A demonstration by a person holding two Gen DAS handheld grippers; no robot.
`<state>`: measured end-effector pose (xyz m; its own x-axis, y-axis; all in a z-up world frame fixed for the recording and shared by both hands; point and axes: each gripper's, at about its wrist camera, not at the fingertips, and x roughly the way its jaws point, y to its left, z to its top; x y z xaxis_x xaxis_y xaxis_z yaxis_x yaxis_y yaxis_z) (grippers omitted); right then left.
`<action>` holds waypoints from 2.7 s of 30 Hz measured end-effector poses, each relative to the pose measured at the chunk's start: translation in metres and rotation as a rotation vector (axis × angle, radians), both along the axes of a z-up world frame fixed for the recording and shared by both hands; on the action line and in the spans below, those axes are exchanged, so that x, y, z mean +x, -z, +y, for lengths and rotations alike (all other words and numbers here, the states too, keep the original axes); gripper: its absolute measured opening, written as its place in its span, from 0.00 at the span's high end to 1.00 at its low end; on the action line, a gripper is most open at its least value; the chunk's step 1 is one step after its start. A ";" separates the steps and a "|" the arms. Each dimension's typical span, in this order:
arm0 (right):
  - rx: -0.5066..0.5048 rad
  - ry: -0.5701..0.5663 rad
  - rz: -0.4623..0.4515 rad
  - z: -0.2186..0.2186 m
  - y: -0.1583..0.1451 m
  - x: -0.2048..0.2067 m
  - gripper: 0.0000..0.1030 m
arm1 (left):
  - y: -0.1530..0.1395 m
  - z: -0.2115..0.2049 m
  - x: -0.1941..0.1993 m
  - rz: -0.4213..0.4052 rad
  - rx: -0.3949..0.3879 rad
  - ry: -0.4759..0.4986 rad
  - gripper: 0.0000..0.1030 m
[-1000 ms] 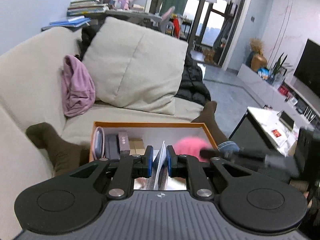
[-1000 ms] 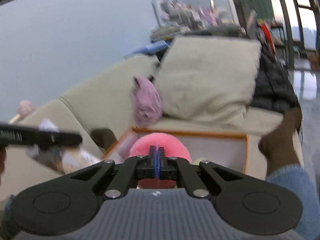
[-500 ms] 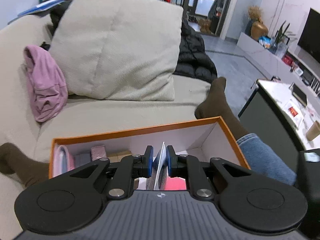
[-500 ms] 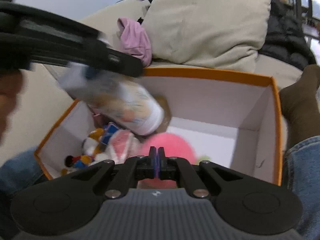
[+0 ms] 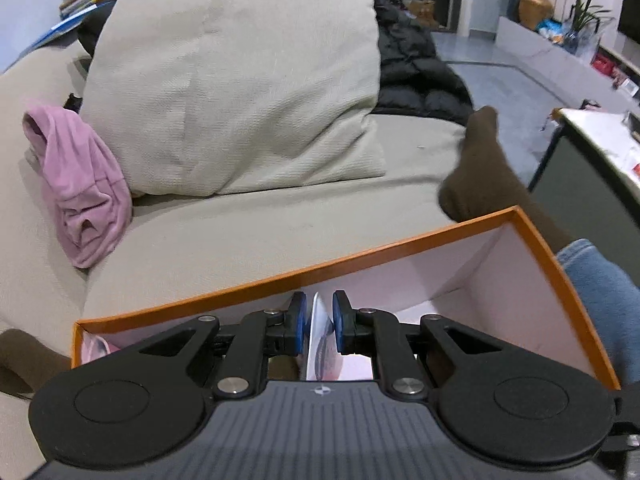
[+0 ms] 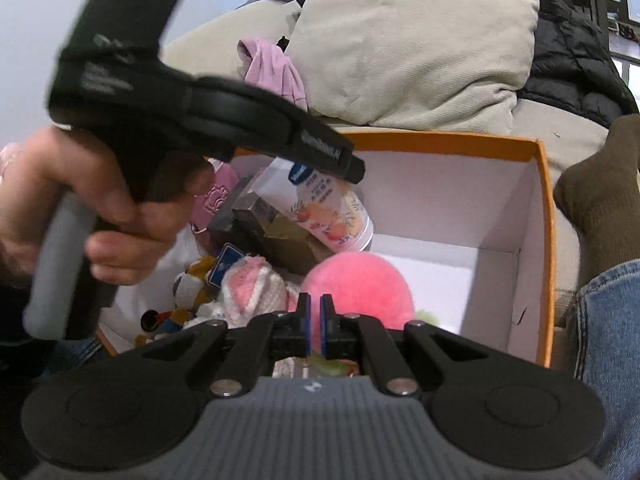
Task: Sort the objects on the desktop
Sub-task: 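Lower the tube and pompom into the shoebox and open both grippers, then move both grippers down beside the shoebox toward the pink feathered toy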
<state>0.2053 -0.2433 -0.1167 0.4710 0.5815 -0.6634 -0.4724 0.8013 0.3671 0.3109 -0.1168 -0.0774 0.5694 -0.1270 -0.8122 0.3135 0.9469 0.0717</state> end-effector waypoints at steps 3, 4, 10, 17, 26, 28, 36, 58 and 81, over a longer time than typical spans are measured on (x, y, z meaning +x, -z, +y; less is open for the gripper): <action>-0.002 0.011 0.008 -0.001 0.000 0.002 0.94 | -0.002 0.002 0.000 0.006 -0.014 -0.001 0.85; -0.004 0.016 0.009 -0.001 0.000 0.002 0.94 | -0.003 0.002 -0.001 0.001 -0.013 0.004 0.84; -0.042 0.063 -0.008 -0.003 -0.005 0.001 0.85 | -0.029 0.013 -0.018 -0.048 -0.035 -0.002 0.84; -0.066 0.137 -0.009 -0.011 -0.009 -0.002 0.74 | -0.057 0.037 -0.068 -0.077 -0.030 -0.046 0.83; -0.041 0.109 -0.153 -0.008 -0.039 -0.057 0.64 | -0.073 0.058 -0.159 -0.113 -0.057 -0.071 0.78; -0.025 0.107 -0.175 -0.009 -0.044 -0.073 0.64 | -0.072 0.058 -0.178 -0.111 -0.068 -0.064 0.77; -0.005 0.124 -0.154 -0.028 -0.039 -0.140 0.59 | -0.050 0.050 -0.247 -0.094 -0.101 0.031 0.68; -0.040 0.233 0.240 -0.046 0.053 -0.155 0.36 | 0.053 0.029 -0.285 0.095 -0.017 0.090 0.49; 0.020 0.114 0.197 -0.027 0.047 -0.165 0.55 | 0.060 0.060 -0.283 0.153 -0.076 -0.067 0.50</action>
